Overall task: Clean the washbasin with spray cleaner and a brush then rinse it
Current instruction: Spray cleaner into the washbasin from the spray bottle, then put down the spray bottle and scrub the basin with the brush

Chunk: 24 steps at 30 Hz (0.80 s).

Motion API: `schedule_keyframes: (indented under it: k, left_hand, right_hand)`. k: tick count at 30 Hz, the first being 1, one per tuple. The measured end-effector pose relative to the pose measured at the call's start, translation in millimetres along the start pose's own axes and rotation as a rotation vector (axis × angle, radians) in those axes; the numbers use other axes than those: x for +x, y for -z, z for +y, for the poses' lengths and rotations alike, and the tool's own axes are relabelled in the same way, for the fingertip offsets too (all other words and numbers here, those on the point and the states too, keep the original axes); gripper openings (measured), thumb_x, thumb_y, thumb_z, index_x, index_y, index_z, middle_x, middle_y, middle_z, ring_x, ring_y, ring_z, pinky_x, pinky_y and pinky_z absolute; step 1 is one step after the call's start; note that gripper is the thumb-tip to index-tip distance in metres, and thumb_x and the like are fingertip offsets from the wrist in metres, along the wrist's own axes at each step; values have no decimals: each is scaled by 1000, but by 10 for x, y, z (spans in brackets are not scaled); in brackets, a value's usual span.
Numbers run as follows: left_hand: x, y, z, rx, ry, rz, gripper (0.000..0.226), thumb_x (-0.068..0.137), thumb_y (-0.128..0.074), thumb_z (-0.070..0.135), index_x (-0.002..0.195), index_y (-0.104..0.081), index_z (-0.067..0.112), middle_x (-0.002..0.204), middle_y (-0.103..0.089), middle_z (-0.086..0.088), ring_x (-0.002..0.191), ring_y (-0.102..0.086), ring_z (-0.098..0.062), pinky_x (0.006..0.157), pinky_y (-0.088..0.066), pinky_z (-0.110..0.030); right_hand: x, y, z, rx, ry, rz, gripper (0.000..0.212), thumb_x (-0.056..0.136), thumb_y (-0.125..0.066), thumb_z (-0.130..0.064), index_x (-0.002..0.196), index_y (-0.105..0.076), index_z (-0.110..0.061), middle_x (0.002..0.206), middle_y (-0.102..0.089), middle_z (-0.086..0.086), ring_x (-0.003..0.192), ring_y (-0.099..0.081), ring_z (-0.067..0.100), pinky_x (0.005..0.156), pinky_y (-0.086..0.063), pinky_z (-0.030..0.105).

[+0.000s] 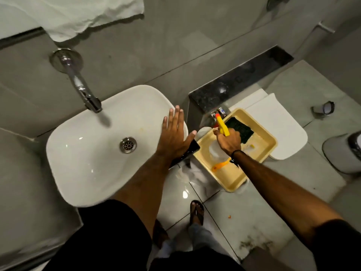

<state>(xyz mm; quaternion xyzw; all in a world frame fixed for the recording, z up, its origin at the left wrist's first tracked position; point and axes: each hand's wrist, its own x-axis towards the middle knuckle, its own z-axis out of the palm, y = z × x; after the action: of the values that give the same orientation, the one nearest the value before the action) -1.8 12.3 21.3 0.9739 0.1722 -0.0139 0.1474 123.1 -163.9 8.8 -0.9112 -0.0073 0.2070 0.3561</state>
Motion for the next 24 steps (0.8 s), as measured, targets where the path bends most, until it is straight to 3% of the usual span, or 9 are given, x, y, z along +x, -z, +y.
schedule_keyframes:
  k: [2,3,5,10,12,14,17,21,24]
  left_hand:
    - [52,-98,1,11,-1,-24,89,103,-27,64,165,2,6,175,7,-14,163,6,-30,133,-4,-50]
    - [50,-127,-7,22,4,-24,90,103,-27,64,165,3,7,175,10,-15,163,8,-31,133,-3,-50]
    - [106,-192,-11,95,29,0,91,103,-28,65,165,3,7,174,9,-17,163,8,-33,132,-3,-51]
    - [141,-215,26,206,15,46,85,104,-20,66,166,-6,9,175,0,-17,163,-1,-33,132,-14,-51]
    - [130,-211,46,209,20,42,84,105,-19,65,166,-5,9,175,1,-16,163,0,-32,132,-15,-51]
    - [115,-201,50,224,34,35,83,105,-19,64,166,-4,9,175,1,-16,163,1,-31,132,-14,-51]
    - [115,-175,60,232,50,11,84,105,-18,64,166,-1,10,175,5,-15,163,4,-30,133,-12,-50]
    - [137,-159,73,241,65,-6,84,104,-12,66,166,5,12,175,11,-13,163,8,-29,133,-12,-51]
    - [145,-163,75,243,77,-8,84,103,-9,67,166,7,13,175,13,-13,163,9,-29,133,-11,-52]
  right_hand:
    - [227,-143,114,-8,2,-47,35,98,-64,-36,75,-74,-13,84,-68,24,93,-69,49,72,-42,37]
    - [306,-206,162,-8,16,-73,31,100,-62,-37,93,-81,-14,93,-73,27,98,-70,49,75,-48,39]
    - [503,-328,255,-17,35,-110,36,102,-59,-38,129,-78,-23,113,-76,26,107,-70,48,89,-57,47]
    - [757,-498,488,-116,31,-232,48,100,-59,-39,148,-63,-31,129,-74,21,117,-67,46,95,-53,47]
    - [798,-476,606,-175,-13,-334,66,99,-61,-46,160,-46,-27,141,-67,21,128,-63,44,102,-53,49]
    - [756,-423,736,-230,-56,-430,90,97,-63,-55,170,-21,-23,162,-47,18,147,-48,41,115,-44,53]
    - [605,-327,970,-302,-111,-361,105,91,-70,-55,170,-14,-13,168,-34,17,154,-36,40,120,-38,54]
    - [471,-323,1198,-97,-399,-59,79,88,-74,-40,150,-43,-3,151,-50,23,142,-47,44,115,-43,52]
    - [597,-412,1239,172,-719,-1,71,92,-74,-36,145,-47,3,151,-52,25,141,-52,44,116,-45,50]
